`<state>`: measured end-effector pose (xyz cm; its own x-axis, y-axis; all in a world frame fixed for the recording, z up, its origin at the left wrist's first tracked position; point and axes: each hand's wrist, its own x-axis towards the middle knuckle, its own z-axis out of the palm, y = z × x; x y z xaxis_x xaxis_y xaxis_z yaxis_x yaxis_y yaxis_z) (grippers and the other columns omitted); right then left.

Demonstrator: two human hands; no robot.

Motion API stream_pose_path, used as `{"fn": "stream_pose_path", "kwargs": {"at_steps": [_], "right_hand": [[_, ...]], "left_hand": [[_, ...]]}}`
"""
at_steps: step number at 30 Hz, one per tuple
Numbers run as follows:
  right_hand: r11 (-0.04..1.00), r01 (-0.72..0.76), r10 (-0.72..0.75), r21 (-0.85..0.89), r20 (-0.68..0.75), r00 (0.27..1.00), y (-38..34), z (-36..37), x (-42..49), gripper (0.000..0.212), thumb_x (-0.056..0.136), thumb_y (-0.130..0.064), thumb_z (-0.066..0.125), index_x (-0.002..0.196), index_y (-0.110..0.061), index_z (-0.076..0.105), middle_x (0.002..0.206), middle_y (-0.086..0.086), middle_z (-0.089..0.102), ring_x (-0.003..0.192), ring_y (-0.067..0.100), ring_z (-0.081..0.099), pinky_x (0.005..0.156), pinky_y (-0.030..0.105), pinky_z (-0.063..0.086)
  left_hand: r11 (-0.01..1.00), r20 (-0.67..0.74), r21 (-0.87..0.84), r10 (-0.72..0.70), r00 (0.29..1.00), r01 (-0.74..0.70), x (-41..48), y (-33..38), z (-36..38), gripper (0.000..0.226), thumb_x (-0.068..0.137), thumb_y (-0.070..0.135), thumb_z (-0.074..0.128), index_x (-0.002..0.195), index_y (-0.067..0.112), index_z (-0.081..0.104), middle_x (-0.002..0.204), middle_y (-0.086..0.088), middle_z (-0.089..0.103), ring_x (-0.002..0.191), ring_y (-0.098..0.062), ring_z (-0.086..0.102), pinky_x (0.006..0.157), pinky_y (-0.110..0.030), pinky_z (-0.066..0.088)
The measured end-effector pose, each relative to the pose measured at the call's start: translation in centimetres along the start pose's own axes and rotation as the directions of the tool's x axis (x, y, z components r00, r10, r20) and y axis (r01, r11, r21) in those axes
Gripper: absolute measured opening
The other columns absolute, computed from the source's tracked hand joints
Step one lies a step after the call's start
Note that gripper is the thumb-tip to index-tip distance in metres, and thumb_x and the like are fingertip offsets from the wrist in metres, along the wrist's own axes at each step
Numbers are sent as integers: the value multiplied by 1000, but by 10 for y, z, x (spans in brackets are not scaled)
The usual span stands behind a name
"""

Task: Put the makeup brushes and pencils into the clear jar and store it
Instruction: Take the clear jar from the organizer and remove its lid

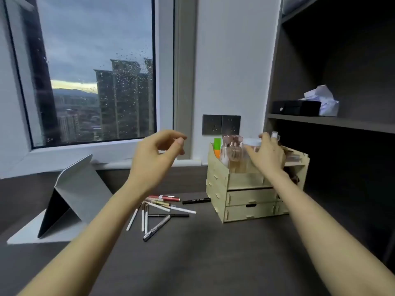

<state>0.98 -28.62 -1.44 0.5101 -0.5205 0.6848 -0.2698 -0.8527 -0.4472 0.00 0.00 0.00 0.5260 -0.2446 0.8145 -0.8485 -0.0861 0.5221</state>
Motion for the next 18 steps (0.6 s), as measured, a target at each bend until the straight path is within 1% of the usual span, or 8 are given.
{"fn": "stream_pose_path", "kwargs": {"at_steps": [3,7,9,14,16,18], "right_hand": [[990,-41,43,-138,13,999,-1,21,21,61,85,-50,54,128,-8,42,123,22,51,109,40,53,78,40,47],[953,-64,73,-295,17,997,4,46,45,65,85,-57,50,128,-10,40,122,20,51,104,38,57,69,37,45],[942,-67,75,-330,11,997,9,55,53,65,84,-58,50,128,-10,39,121,20,51,102,37,58,68,36,45],[968,-81,76,-236,-28,997,13,58,62,61,83,-47,58,126,-5,42,118,25,52,103,41,56,75,40,48],[979,-85,66,-183,-108,992,6,44,63,60,82,-41,60,126,-4,43,118,25,52,102,43,56,75,43,47],[989,-56,21,-138,-241,970,-9,23,58,58,80,-39,60,126,-6,45,119,24,51,100,43,56,74,43,47]], "left_hand": [[1000,1,-3,-17,1000,17,15,-20,12,11,90,17,57,91,15,67,72,0,69,70,-2,63,67,-11,44],[998,23,-11,-66,998,66,35,-56,26,11,89,20,57,91,20,67,72,4,69,72,-3,64,69,-15,46],[997,29,-27,-70,997,70,42,-71,32,13,88,22,56,92,19,67,73,4,70,72,-4,64,70,-16,47],[995,53,-37,-91,994,93,45,-93,48,12,89,17,57,92,22,68,74,5,69,75,-6,64,72,-18,48],[993,62,-37,-111,992,114,41,-97,52,12,89,17,58,91,25,68,76,7,69,77,-5,63,72,-18,47],[991,62,-38,-129,990,132,38,-97,57,12,87,20,59,89,29,67,79,8,69,80,-4,62,72,-17,45]]}}
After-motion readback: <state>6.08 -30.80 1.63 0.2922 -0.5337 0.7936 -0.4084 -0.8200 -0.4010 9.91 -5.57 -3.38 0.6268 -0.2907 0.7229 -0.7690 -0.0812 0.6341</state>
